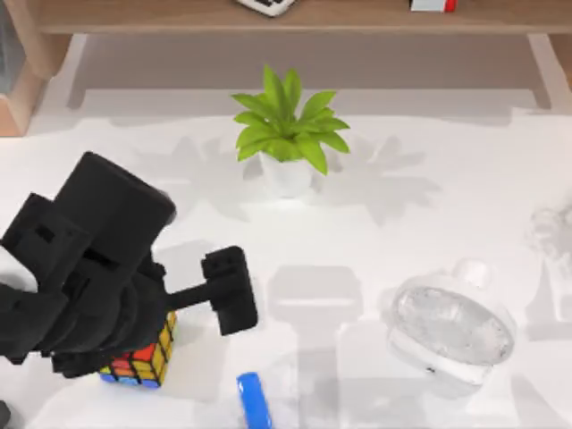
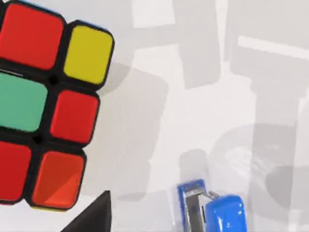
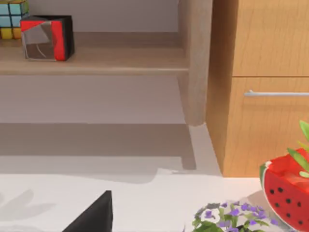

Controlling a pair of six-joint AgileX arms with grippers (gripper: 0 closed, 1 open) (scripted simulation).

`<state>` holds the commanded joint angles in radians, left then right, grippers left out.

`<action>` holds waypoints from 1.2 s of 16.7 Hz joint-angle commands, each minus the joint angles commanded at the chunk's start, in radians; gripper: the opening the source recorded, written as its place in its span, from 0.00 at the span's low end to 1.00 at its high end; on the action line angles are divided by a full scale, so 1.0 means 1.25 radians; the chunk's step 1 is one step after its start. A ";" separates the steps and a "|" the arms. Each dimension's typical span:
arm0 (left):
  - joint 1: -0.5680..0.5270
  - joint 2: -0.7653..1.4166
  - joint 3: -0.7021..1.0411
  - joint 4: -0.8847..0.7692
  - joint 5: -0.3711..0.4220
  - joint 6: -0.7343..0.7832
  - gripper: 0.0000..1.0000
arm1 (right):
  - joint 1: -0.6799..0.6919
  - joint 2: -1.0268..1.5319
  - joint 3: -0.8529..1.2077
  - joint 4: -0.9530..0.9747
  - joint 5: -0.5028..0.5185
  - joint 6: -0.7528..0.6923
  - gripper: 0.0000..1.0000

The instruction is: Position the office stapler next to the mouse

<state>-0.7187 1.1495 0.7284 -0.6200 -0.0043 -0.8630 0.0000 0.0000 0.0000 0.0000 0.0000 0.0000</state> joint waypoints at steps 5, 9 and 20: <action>-0.150 0.277 0.164 -0.138 -0.003 -0.210 1.00 | 0.000 0.000 0.000 0.000 0.000 0.000 1.00; -0.216 0.418 0.237 -0.209 -0.006 -0.319 1.00 | 0.000 0.000 0.000 0.000 0.000 0.000 1.00; -0.226 0.478 0.219 -0.165 -0.006 -0.339 1.00 | 0.000 0.000 0.000 0.000 0.000 0.000 1.00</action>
<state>-1.0012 1.7468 1.0017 -0.8261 -0.0121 -1.2873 0.0000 0.0000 0.0000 0.0000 0.0000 0.0000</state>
